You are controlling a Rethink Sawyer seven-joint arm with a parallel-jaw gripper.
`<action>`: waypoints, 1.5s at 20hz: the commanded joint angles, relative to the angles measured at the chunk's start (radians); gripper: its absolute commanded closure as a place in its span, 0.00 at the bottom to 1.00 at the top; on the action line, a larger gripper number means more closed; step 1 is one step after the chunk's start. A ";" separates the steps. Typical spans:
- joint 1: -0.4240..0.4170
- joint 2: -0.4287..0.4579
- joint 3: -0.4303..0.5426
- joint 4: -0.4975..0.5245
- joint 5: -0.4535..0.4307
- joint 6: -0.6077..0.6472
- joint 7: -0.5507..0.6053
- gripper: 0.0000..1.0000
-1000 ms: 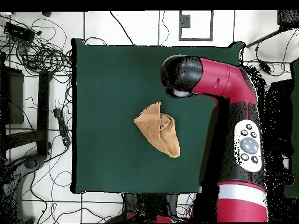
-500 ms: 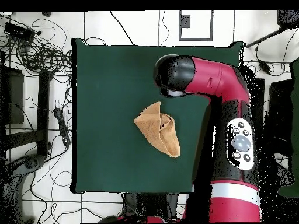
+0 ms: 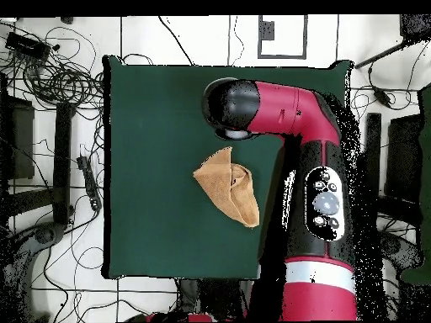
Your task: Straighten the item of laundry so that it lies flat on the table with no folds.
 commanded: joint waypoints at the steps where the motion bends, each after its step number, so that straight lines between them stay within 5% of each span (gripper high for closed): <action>1: 0.012 0.046 0.043 0.076 0.031 0.039 0.153 1.00; 30: 0.028 0.049 0.030 0.056 0.022 0.064 0.149 1.00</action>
